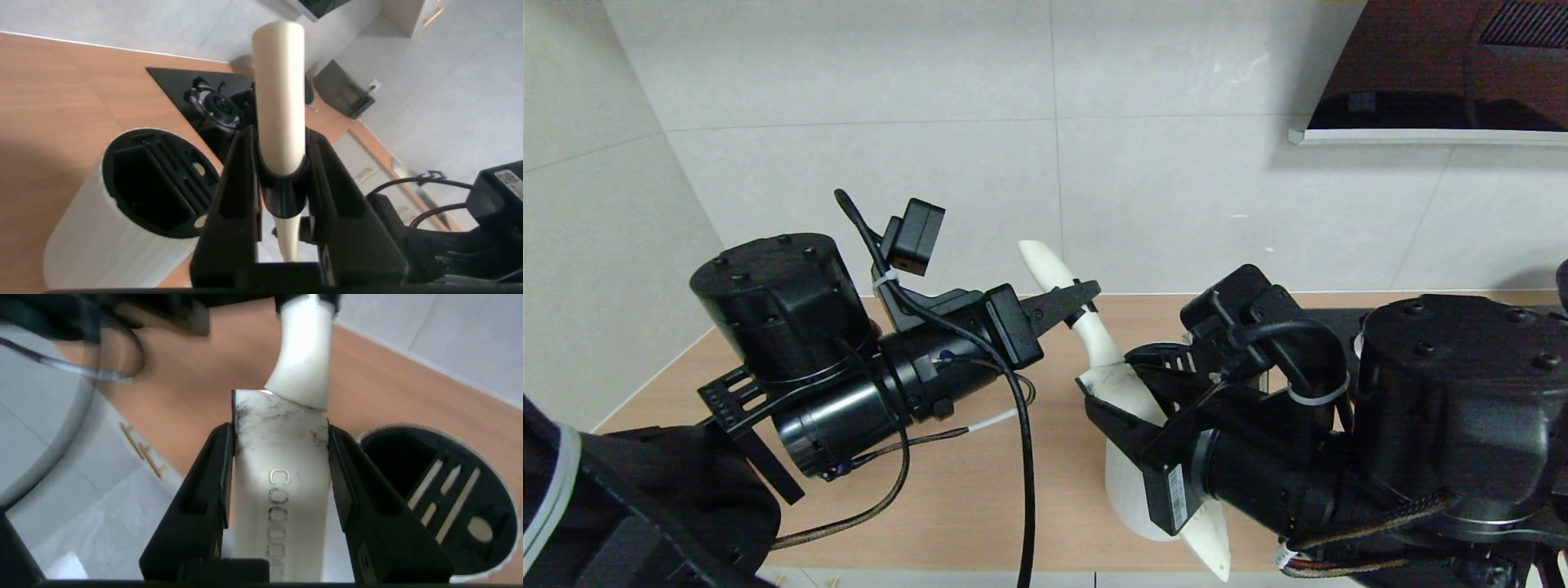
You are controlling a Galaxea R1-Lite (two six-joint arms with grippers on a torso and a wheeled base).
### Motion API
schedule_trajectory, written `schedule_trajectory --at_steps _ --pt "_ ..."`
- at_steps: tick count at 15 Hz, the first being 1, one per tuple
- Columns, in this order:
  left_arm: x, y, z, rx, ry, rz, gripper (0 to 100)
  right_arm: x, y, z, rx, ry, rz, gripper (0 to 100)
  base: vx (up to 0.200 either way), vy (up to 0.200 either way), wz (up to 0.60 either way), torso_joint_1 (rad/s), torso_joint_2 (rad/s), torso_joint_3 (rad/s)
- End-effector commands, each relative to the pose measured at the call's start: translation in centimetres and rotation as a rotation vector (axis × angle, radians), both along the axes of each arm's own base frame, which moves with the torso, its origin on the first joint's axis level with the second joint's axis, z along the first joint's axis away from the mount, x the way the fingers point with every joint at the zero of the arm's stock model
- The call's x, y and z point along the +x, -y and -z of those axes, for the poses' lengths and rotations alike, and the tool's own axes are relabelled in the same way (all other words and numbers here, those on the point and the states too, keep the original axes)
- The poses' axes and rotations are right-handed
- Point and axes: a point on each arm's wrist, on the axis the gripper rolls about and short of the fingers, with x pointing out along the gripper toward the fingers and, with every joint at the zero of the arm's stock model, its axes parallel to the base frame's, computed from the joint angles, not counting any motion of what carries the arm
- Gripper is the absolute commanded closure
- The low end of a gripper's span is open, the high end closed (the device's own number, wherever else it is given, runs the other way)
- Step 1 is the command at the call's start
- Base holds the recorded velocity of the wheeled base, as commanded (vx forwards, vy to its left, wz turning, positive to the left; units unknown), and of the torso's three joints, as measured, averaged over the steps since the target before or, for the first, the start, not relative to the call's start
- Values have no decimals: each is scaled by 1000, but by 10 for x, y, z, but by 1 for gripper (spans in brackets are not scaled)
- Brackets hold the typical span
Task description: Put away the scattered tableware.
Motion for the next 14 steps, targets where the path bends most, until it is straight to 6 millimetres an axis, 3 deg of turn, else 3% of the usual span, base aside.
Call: schedule_trajectory --at_steps 1,7,8,12,14 --pt "-1 -1 -2 -3 6 0 100 -1 1 -2 8 4 0 100 0 0 0 0 0 0" --pt "-4 -3 -12 -27 37 0 100 -1 2 -3 13 6 2 100 0 0 0 0 0 0" --pt "-4 -3 -13 -29 39 0 100 0 2 -3 11 5 2 0 0 0 0 0 0 0" --pt "-12 -9 -26 -55 76 4 100 -2 3 -5 19 7 -1 0 0 0 0 0 0 0" --pt "-18 -13 -41 -83 120 7 100 -6 21 -24 76 47 20 0 0 0 0 0 0 0"
